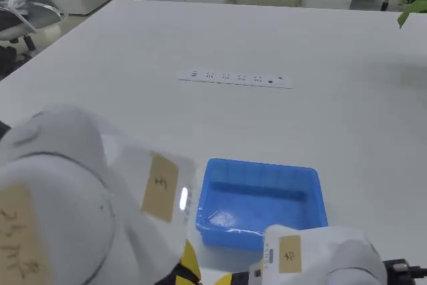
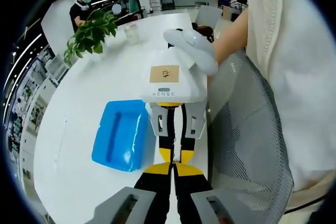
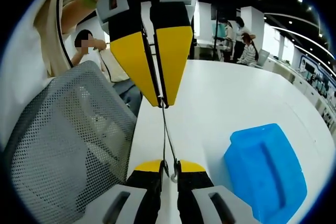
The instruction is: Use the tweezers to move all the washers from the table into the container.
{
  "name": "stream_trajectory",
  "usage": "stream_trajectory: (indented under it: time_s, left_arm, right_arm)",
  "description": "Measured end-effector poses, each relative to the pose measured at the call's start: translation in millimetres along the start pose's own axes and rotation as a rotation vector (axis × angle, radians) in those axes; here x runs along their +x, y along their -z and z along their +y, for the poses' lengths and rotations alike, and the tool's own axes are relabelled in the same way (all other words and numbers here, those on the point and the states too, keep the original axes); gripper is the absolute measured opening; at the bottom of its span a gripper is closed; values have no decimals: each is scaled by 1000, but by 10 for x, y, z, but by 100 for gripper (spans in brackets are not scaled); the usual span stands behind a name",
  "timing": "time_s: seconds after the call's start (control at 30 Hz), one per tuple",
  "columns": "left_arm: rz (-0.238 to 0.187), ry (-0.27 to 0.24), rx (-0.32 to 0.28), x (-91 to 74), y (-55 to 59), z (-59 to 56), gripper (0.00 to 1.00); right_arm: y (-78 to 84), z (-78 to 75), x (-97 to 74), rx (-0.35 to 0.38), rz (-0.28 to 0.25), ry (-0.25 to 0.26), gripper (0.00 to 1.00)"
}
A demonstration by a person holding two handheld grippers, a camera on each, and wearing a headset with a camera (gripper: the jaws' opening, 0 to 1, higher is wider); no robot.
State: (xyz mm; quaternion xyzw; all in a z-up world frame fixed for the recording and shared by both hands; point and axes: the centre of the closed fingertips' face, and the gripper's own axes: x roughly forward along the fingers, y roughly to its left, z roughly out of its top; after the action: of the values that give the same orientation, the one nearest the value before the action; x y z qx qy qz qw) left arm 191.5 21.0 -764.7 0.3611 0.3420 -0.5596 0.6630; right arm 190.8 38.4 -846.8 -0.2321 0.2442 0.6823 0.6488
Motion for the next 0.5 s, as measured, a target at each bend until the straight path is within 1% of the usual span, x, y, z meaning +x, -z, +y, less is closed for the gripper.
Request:
stream_trajectory:
  time_s: [0.13,0.2,0.33,0.4,0.5]
  left_arm:
    - [-8,4,-4,13,-14,15,0]
    - [7,8,-4,27,17,19,0]
    - [-7,21,-10,26,-5,13,0]
    - [-6,25,-12,28,-11,15,0]
    - [-2,32,-12,33,-20,11,0]
  right_arm:
    - [16,-8,0,5,6,7,6]
    - [47,-11,-2,8,21,9,6]
    - [44,-10,-4,12,17,15,6]
    - [45,-12,-5,27,17,16,7]
    - [18,-3,-23,28,16,14,8]
